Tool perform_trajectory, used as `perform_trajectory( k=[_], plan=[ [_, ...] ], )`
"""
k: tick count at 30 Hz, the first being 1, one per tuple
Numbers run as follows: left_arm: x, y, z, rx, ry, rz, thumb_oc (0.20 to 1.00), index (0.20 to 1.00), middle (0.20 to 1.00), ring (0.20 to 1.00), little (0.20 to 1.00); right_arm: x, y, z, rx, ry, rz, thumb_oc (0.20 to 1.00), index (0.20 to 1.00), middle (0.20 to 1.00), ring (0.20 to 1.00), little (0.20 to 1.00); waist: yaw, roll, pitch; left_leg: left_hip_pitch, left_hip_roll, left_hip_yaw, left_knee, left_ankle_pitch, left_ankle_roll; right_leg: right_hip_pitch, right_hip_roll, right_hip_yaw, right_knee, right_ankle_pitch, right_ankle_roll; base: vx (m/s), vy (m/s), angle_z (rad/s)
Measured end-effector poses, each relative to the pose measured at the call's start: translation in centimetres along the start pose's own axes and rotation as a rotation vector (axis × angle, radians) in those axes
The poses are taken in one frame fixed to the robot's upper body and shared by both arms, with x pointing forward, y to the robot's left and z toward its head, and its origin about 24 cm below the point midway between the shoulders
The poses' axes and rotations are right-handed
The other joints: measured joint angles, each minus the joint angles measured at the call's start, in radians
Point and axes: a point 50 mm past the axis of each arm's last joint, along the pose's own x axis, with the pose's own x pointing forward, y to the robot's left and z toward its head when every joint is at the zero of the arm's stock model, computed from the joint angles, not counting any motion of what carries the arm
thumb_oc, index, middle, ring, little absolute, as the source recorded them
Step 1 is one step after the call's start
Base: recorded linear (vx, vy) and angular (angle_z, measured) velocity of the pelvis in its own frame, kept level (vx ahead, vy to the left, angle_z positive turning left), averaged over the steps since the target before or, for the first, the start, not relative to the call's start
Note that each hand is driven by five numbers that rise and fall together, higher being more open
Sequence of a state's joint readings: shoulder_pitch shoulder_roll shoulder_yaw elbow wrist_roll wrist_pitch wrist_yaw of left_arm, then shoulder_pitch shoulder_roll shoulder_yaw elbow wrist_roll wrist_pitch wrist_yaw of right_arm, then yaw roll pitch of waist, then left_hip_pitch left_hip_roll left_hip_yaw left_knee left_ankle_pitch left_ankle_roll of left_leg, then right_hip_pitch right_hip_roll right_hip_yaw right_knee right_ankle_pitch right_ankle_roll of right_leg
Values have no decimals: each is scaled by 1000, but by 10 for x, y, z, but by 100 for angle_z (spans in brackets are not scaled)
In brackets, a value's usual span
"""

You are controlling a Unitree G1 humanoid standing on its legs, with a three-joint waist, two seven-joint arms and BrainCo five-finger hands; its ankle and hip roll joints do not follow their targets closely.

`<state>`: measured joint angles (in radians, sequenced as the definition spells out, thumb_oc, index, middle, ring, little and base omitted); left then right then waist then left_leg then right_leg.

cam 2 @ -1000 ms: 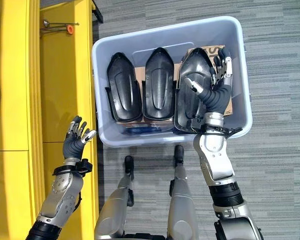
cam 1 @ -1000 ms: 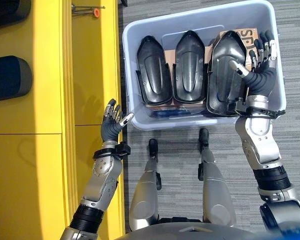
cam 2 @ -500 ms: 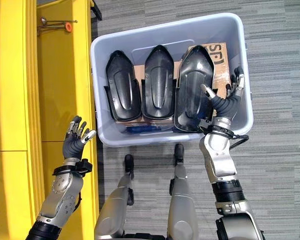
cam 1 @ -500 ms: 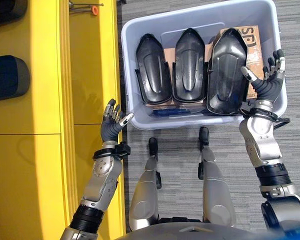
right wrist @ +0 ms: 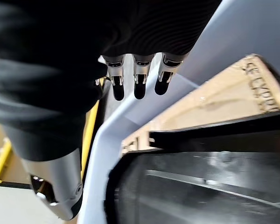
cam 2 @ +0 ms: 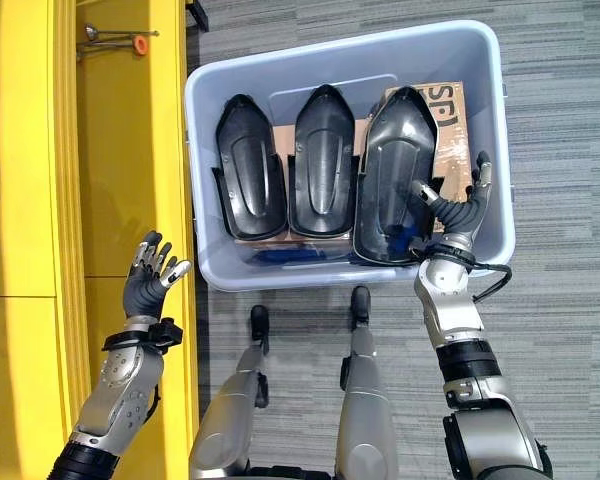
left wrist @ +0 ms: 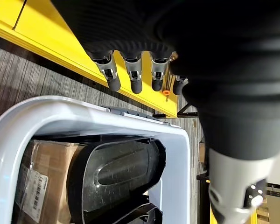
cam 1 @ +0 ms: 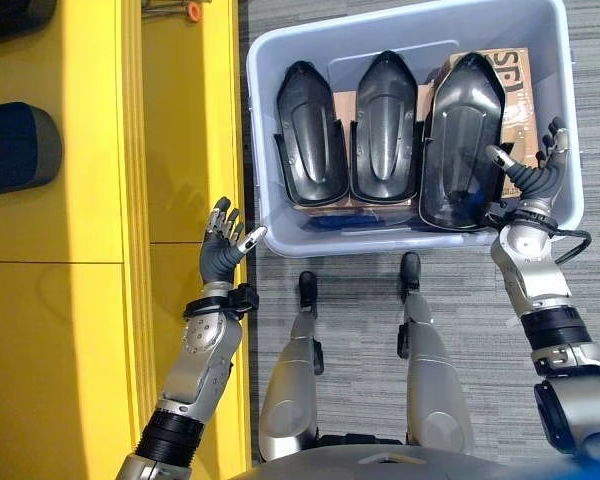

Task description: Move parts from the plastic box to the shelf.

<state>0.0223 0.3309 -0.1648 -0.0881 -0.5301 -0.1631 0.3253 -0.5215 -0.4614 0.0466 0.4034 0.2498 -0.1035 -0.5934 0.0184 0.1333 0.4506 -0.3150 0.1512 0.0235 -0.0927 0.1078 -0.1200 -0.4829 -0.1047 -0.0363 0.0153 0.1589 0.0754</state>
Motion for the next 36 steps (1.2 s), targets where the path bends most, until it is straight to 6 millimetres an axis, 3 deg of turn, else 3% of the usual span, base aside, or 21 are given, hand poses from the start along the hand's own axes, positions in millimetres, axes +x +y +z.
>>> perform_trajectory(
  k=[9,22,23,24,25,26,29,36],
  plan=[
    [0,-1,0,0,1,-4,1000,1000,1000,1000,1000,15,-8,-29,-193,130,-32,1000,1000,1000,1000,1000,6,8,4,-5,-4,-4,0,0,0,-2,-3,-3,0,1,-1,0,0,0],
    [-2,-4,-2,-4,10,-34,1000,1000,1000,1000,1000,29,-17,-36,-294,185,-69,1000,1000,1000,1000,1000,27,9,4,-4,-9,-12,0,7,-1,2,-5,-8,3,4,-1,0,0,0],
    [-2,-4,-2,-3,10,-35,1000,1000,1000,1000,1000,30,-17,-36,-298,191,-67,846,846,846,846,846,27,9,4,-4,-9,-14,0,8,-2,2,-5,-9,3,4,-1,0,0,0],
    [-2,-4,-2,-3,11,-36,1000,1000,1000,1000,1000,31,-17,-36,-301,194,-65,517,517,517,517,517,26,9,4,-4,-9,-15,0,9,-2,2,-5,-9,4,5,-1,0,0,0],
    [-2,-4,-2,-2,11,-36,1000,1000,1000,1000,1000,33,-17,-35,-299,193,-68,297,297,297,297,297,26,9,4,-4,-9,-15,0,9,-2,2,-5,-9,4,6,0,0,0,0],
    [-2,-5,-2,-3,11,-38,1000,1000,1000,1000,1000,35,-20,-33,-305,190,-73,200,200,200,200,200,26,8,4,-4,-9,-15,0,9,-2,3,-5,-9,4,6,0,0,0,0],
    [-2,-5,-3,-3,13,-42,1000,1000,1000,1000,1000,45,-33,-29,-378,188,-55,200,200,200,200,200,27,8,4,-4,-9,-18,0,11,-2,3,-4,-10,3,9,-1,0,0,0],
    [-2,-5,-3,-3,14,-42,1000,1000,1000,1000,1000,44,-24,-30,-367,217,-9,200,200,200,200,200,30,9,4,-4,-9,-20,0,13,-3,4,-4,-13,3,11,-2,0,-1,1]
  ],
)
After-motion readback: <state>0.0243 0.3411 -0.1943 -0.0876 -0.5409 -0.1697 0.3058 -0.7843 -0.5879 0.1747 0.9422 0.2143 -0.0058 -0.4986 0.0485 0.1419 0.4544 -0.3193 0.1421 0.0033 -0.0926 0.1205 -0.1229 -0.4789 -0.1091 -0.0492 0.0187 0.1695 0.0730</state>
